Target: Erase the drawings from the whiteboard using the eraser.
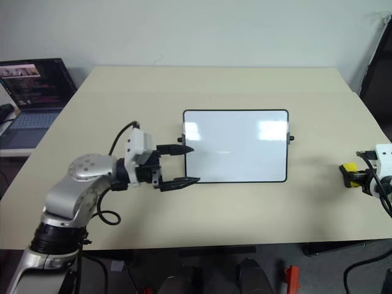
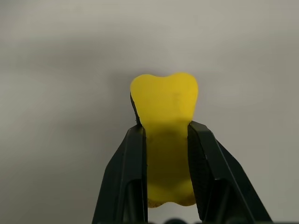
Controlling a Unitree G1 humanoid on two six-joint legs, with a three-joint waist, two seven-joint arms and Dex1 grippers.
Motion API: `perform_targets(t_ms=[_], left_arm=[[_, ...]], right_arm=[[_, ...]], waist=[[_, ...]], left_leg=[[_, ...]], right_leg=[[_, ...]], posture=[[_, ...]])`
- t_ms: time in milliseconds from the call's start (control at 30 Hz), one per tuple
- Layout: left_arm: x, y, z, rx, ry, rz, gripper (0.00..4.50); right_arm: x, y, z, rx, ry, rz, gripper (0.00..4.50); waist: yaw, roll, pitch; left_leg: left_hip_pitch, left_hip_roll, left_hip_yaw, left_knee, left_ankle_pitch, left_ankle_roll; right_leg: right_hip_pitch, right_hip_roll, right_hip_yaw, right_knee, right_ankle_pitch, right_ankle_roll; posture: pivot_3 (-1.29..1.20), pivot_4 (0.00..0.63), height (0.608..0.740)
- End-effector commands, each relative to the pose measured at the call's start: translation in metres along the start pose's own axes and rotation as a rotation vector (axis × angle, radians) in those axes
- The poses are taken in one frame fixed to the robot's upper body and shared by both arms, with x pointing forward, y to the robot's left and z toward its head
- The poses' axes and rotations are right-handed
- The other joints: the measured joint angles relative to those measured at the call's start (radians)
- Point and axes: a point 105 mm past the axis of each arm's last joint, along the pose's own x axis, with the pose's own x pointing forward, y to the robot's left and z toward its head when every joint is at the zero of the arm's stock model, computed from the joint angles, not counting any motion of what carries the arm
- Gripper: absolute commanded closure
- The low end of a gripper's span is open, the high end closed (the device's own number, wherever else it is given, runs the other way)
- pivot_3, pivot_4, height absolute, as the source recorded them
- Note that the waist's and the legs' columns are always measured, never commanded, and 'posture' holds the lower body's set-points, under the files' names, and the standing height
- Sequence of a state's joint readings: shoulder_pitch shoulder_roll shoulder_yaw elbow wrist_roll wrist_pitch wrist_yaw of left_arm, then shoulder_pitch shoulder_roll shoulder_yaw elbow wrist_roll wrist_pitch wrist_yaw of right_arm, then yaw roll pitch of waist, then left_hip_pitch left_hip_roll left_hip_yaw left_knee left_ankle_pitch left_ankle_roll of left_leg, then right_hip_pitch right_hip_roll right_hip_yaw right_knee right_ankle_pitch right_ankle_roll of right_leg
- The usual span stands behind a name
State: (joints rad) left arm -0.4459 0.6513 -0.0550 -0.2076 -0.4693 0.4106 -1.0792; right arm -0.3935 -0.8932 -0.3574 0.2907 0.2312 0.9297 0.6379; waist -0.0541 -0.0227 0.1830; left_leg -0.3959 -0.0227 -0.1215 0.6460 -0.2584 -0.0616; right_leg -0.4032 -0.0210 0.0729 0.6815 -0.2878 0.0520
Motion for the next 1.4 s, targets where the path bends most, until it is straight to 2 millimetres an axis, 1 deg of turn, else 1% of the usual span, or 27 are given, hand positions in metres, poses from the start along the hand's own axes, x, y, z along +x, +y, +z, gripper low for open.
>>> perform_targets(t_ms=[33, 133, 200, 267, 467, 500, 533, 633, 667, 700, 767, 800, 833, 900, 933, 1033, 1100, 1167, 1267, 1333, 1400], left_arm=[[0.000, -0.003, 0.013, 0.045, -0.027, -0.007, 0.00], [0.000, -0.003, 0.013, 0.044, -0.024, -0.004, 0.00], [-0.001, -0.002, 0.013, 0.043, -0.023, -0.001, 0.00], [-0.001, -0.002, 0.012, 0.043, -0.022, 0.001, 0.00], [-0.002, 0.000, 0.013, 0.045, -0.021, 0.005, 0.00], [-0.002, 0.000, 0.013, 0.045, -0.020, 0.006, 0.00], [-0.003, 0.001, 0.013, 0.046, -0.020, 0.012, 0.00], [-0.009, 0.009, 0.016, 0.049, -0.031, 0.065, 0.00], [-0.012, 0.017, 0.019, 0.066, -0.048, 0.117, 0.00], [-0.014, 0.023, 0.021, 0.077, -0.059, 0.153, 0.00], [-0.026, 0.055, 0.026, 0.094, -0.109, 0.380, 0.00], [-0.034, 0.068, 0.027, 0.105, -0.131, 0.489, 0.00], [-0.039, 0.077, 0.027, 0.113, -0.146, 0.559, 0.00], [-0.057, 0.097, 0.014, 0.067, -0.109, 0.756, 0.00], [-0.065, 0.102, 0.008, 0.055, -0.096, 0.813, 0.00], [-0.080, 0.104, -0.005, 0.026, -0.079, 0.926, 0.00], [-0.084, 0.102, -0.020, -0.008, -0.043, 0.974, 0.00], [-0.085, 0.096, -0.039, -0.057, -0.009, 0.997, 0.00], [-0.086, 0.091, -0.055, -0.113, -0.025, 1.054, 0.00], [-0.081, 0.083, -0.073, -0.114, -0.018, 1.091, 0.00], [-0.082, 0.081, -0.085, -0.126, -0.023, 1.147, 0.00]], right_arm=[[-0.002, -0.006, 0.009, 0.019, -0.026, -0.029, 3.66], [0.000, -0.005, 0.006, 0.011, -0.001, -0.025, 3.66], [0.000, -0.004, 0.006, 0.009, 0.001, -0.021, 2.94], [0.000, -0.004, 0.007, 0.011, -0.004, -0.019, 2.39], [0.000, -0.002, 0.009, 0.006, -0.007, -0.012, 0.22], [-0.001, -0.002, 0.009, 0.006, -0.008, -0.012, 0.04], [-0.002, -0.002, 0.012, -0.001, -0.019, -0.014, 0.04], [-0.010, 0.004, 0.034, -0.033, -0.109, -0.001, 0.04], [-0.012, 0.011, 0.045, -0.052, -0.169, 0.020, 0.04], [-0.013, 0.015, 0.052, -0.065, -0.209, 0.034, 0.04], [-0.009, 0.029, 0.064, -0.105, -0.340, 0.066, 0.04], [-0.006, 0.033, 0.067, -0.128, -0.406, 0.065, 0.04], [-0.005, 0.036, 0.069, -0.143, -0.451, 0.062, 0.04], [0.006, 0.038, 0.060, -0.117, -0.505, 0.050, 0.04], [0.011, 0.042, 0.055, -0.106, -0.525, 0.056, 0.04], [0.019, 0.054, 0.041, -0.041, -0.571, 0.101, 0.04], [0.023, 0.060, 0.032, -0.012, -0.578, 0.110, 0.04], [0.026, 0.067, 0.025, 0.008, -0.585, 0.129, 0.04], [0.029, 0.079, 0.017, 0.038, -0.600, 0.157, 0.04], [0.030, 0.087, 0.013, 0.064, -0.628, 0.164, 0.04], [0.030, 0.090, 0.012, 0.076, -0.647, 0.143, 0.04]], waist=[[0.002, 0.000, 0.000], [0.003, 0.000, 0.000], [0.002, 0.000, 0.000], [0.002, 0.000, 0.000], [0.002, 0.000, 0.000], [0.002, 0.000, 0.000], [0.002, 0.000, 0.000], [0.001, 0.001, 0.000], [0.000, 0.001, 0.000], [-0.001, 0.001, 0.000], [0.000, 0.001, 0.000], [0.000, 0.000, -0.001], [0.000, 0.000, -0.001], [0.000, 0.000, -0.001], [0.000, 0.000, -0.001], [0.001, 0.000, -0.001], [0.002, 0.000, -0.001], [0.003, 0.001, -0.001], [0.005, 0.001, -0.001], [0.007, 0.001, -0.002], [0.006, 0.002, -0.002]], left_leg=[[0.000, 0.000, 0.000, 0.000, 0.000, 0.000], [0.000, 0.000, 0.000, 0.000, 0.000, 0.000], [0.000, 0.000, 0.000, 0.000, 0.000, 0.000], [0.000, 0.000, 0.000, 0.000, 0.000, 0.000], [0.000, 0.000, 0.000, 0.000, 0.000, 0.000], [0.000, 0.000, 0.000, 0.000, 0.000, 0.000], [0.000, 0.000, 0.000, 0.000, 0.000, 0.000], [0.000, 0.000, 0.000, 0.000, 0.000, 0.000], [0.000, 0.000, 0.000, 0.000, 0.000, 0.000], [0.000, 0.000, 0.000, 0.000, 0.000, 0.000], [0.000, 0.000, 0.000, 0.000, 0.000, 0.000], [0.000, 0.000, -0.001, 0.001, 0.000, 0.000], [0.000, 0.000, -0.001, 0.002, 0.000, 0.000], [0.001, 0.000, -0.001, 0.002, 0.000, 0.000], [0.001, 0.000, -0.001, 0.002, 0.000, 0.000], [-0.001, 0.000, -0.001, 0.002, 0.000, 0.000], [-0.003, 0.000, -0.001, 0.002, 0.000, 0.000], [-0.003, 0.000, -0.001, 0.002, 0.000, 0.000], [-0.002, 0.000, -0.002, 0.002, 0.000, 0.000], [-0.001, 0.000, -0.002, 0.002, 0.000, 0.000], [0.001, 0.001, -0.002, 0.002, 0.000, 0.000]], right_leg=[[0.000, 0.000, 0.000, 0.000, 0.000, 0.000], [0.000, 0.000, 0.000, 0.000, 0.000, 0.000], [0.000, 0.000, 0.000, 0.000, 0.000, 0.000], [0.000, 0.000, 0.000, 0.000, 0.000, 0.000], [0.000, 0.000, 0.000, 0.000, 0.000, 0.000], [0.000, 0.000, 0.000, 0.000, 0.000, 0.000], [0.000, 0.000, 0.000, 0.000, 0.000, 0.000], [0.000, 0.000, 0.000, 0.000, 0.000, 0.000], [0.000, 0.000, 0.000, 0.000, 0.000, 0.000], [0.000, 0.000, 0.000, 0.000, 0.000, 0.000], [0.000, 0.000, 0.000, 0.000, 0.000, 0.000], [0.000, 0.000, -0.001, 0.001, 0.000, 0.000], [0.001, 0.000, -0.001, 0.000, 0.001, 0.001], [0.002, 0.000, -0.001, 0.000, 0.001, 0.001], [0.002, 0.000, -0.001, 0.000, 0.001, 0.001], [0.000, -0.002, -0.001, 0.000, 0.001, 0.002], [-0.002, -0.003, -0.001, 0.000, 0.001, 0.002], [-0.002, -0.003, 0.000, 0.000, 0.001, 0.002], [-0.001, -0.002, -0.001, 0.001, 0.001, 0.002], [0.000, -0.002, -0.001, 0.002, 0.001, 0.001], [0.001, -0.002, -0.001, 0.002, 0.001, 0.001]], posture=[[0.00, 0.150, 0.740], [0.00, 0.150, 0.740], [0.00, 0.150, 0.740], [0.00, 0.150, 0.740], [0.00, 0.150, 0.740], [0.00, 0.150, 0.740], [0.00, 0.150, 0.740], [0.00, 0.150, 0.740], [0.00, 0.150, 0.740], [0.00, 0.150, 0.740], [0.00, 0.150, 0.740], [0.00, 0.150, 0.740], [0.00, 0.150, 0.740], [0.00, 0.150, 0.740], [0.00, 0.150, 0.740], [0.00, 0.150, 0.740], [0.00, 0.150, 0.740], [0.00, 0.150, 0.740], [0.00, 0.150, 0.740], [0.00, 0.150, 0.740], [0.00, 0.150, 0.740]])
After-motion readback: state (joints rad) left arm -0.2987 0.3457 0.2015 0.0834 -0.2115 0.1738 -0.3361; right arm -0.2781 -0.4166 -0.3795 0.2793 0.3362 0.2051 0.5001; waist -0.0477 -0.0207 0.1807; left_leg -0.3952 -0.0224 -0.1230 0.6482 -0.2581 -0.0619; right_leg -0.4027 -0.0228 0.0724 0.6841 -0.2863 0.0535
